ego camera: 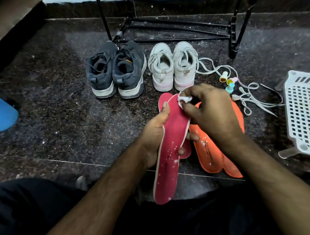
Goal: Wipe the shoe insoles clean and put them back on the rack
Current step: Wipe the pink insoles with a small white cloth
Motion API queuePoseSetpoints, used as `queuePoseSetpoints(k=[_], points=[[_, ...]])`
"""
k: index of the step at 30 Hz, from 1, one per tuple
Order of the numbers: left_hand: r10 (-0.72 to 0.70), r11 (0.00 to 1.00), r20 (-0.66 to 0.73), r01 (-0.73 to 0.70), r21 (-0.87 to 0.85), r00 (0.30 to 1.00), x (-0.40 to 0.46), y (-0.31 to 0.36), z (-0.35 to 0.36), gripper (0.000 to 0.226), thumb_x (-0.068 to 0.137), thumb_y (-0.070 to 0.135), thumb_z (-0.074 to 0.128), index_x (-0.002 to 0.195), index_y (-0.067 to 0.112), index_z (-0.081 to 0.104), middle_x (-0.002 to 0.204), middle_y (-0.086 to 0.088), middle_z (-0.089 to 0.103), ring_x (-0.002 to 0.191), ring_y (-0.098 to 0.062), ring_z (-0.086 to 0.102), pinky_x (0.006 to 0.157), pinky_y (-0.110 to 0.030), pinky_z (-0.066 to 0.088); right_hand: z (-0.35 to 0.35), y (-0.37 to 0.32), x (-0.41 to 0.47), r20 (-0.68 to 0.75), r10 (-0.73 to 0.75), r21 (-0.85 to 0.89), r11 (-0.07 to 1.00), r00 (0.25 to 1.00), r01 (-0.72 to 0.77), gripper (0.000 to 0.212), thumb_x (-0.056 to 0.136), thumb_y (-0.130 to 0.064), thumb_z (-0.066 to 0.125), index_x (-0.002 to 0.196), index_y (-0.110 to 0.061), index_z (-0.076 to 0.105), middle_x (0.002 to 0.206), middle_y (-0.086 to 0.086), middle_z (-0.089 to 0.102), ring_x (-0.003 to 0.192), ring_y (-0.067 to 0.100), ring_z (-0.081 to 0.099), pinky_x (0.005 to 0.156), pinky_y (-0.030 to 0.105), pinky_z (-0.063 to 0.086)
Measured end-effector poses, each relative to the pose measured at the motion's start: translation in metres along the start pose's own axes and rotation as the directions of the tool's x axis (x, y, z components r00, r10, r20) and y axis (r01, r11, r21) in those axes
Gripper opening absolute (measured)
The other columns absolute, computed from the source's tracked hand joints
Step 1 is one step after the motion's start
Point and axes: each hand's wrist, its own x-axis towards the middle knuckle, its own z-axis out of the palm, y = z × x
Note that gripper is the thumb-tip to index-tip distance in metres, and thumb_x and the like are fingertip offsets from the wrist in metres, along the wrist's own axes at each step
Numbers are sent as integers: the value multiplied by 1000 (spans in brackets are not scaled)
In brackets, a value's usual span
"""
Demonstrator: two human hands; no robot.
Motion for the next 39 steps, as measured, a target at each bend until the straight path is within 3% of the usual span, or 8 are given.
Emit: queuePoseSetpoints(k=[7, 12, 17, 23, 27, 33, 37, 39], points=[[2, 998, 40, 1, -63, 999, -5, 2, -3, 67, 102, 60, 18, 93, 8, 59, 56, -9, 64, 35, -19, 57, 35, -17, 43, 13, -27, -33, 182, -160, 59, 987, 970, 151, 15, 76, -22, 69, 91, -21, 72, 83, -3, 68, 77, 16, 63, 73, 36, 48], [-3, 1000, -6, 3, 6, 1000, 1, -1, -1, 73, 99, 66, 22, 125, 8, 59, 78, -17, 70, 54, -24, 69, 40, -26, 47, 2, -3, -1, -20, 39, -90, 995, 999, -40, 23, 80, -37, 65, 100, -28, 71, 90, -4, 71, 83, 19, 65, 73, 38, 52], [-41, 994, -61, 35, -100, 997, 0, 2, -3, 71, 95, 69, 30, 99, 10, 68, 73, -14, 70, 59, -25, 67, 54, -32, 55, 17, -31, -40, 227, -158, -26, 985, 961, 168, 17, 79, -30, 65, 94, -24, 72, 82, -2, 66, 81, 22, 61, 73, 39, 50], [4, 999, -64, 0, 52, 998, 2, -5, -3, 72, 93, 74, 31, 112, 19, 73, 91, -22, 72, 78, -39, 59, 57, -39, 48, 2, 2, 0, -55, 33, -150, 988, 998, -41, 24, 82, -36, 66, 103, -29, 72, 92, -5, 69, 87, 21, 60, 74, 37, 49], [-19, 1000, -39, 18, -24, 999, -4, 2, 1, 68, 99, 63, 26, 94, 7, 63, 52, -10, 62, 36, -21, 57, 37, -23, 46, 20, -23, -30, 109, -133, 27, 991, 985, 131, 18, 82, -25, 63, 97, -20, 73, 86, 1, 68, 79, 22, 61, 74, 37, 49], [-4, 997, -13, 5, 72, 1000, -2, -4, 3, 74, 99, 68, 20, 110, 11, 66, 76, -21, 70, 44, -27, 57, 41, -26, 46, 6, 0, 5, -45, -2, -146, 989, 999, -5, 26, 85, -33, 61, 107, -24, 70, 92, -1, 66, 89, 25, 59, 76, 37, 47], [15, 996, -43, -18, -89, 999, -5, 6, -1, 78, 100, 65, 24, 78, 5, 70, 56, -13, 66, 43, -22, 63, 41, -23, 49, 20, -31, -37, 183, -194, -96, 972, 964, 214, 24, 85, -30, 59, 103, -20, 71, 89, 5, 63, 87, 28, 58, 75, 40, 49], [20, 997, -71, -26, -77, 997, 0, 5, -5, 79, 97, 70, 27, 85, 9, 75, 65, -12, 69, 48, -24, 65, 47, -29, 52, 15, -25, -33, 210, -187, -151, 964, 960, 221, 23, 85, -29, 62, 104, -20, 71, 90, 5, 62, 90, 29, 57, 73, 39, 49]])
